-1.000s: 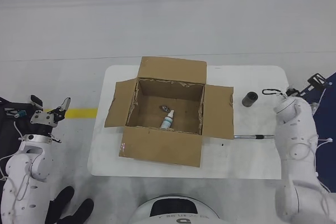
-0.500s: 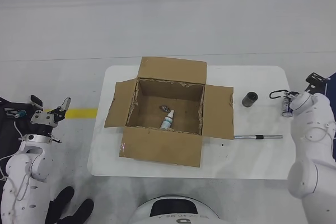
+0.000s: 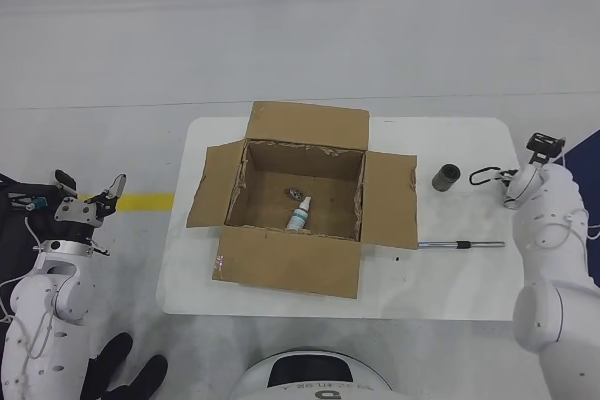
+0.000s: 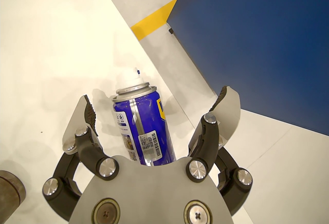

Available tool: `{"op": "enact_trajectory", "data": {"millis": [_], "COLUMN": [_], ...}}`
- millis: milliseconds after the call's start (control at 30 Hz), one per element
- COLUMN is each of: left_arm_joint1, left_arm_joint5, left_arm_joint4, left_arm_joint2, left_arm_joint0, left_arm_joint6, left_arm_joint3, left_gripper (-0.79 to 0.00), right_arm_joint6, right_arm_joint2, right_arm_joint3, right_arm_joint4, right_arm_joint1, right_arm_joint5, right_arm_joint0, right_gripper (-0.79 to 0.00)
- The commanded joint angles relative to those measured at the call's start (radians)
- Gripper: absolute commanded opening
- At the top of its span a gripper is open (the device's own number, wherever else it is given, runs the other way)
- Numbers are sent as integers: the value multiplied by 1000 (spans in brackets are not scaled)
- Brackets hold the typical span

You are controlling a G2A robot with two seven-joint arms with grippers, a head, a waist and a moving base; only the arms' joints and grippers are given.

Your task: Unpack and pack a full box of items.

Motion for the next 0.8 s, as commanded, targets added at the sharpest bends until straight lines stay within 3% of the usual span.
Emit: {"op": "enact_trajectory", "data": {"millis": [0,233,300,467,767], "left_arm_joint1": [0,0,0,0,0], "left_arm_joint5": [0,0,0,0,0], "left_arm_joint4": [0,0,0,0,0], "left_arm_joint2": [0,0,0,0,0], "left_arm_joint0": [0,0,0,0,0], "left_arm_joint6": [0,0,0,0,0], "left_arm_joint3": [0,0,0,0,0], "left_gripper": [0,0,0,0,0], "right_arm_joint6": [14,56,58,57,57], "right_arm_joint2": [-11,-41,-43,-38,28], "right_arm_joint3": [-4,1,4,-2,-90], "right_arm_joint4": [-8,-24,-22,-12,114], "right_arm_joint1": [-2,-7,-7,-4,13], "right_arm_joint5": [5,20,24,38,-48], "right_arm_joint0": [-1,5,8,7,-43], "right_gripper": [-493,-693,-785,-785,-785]}}
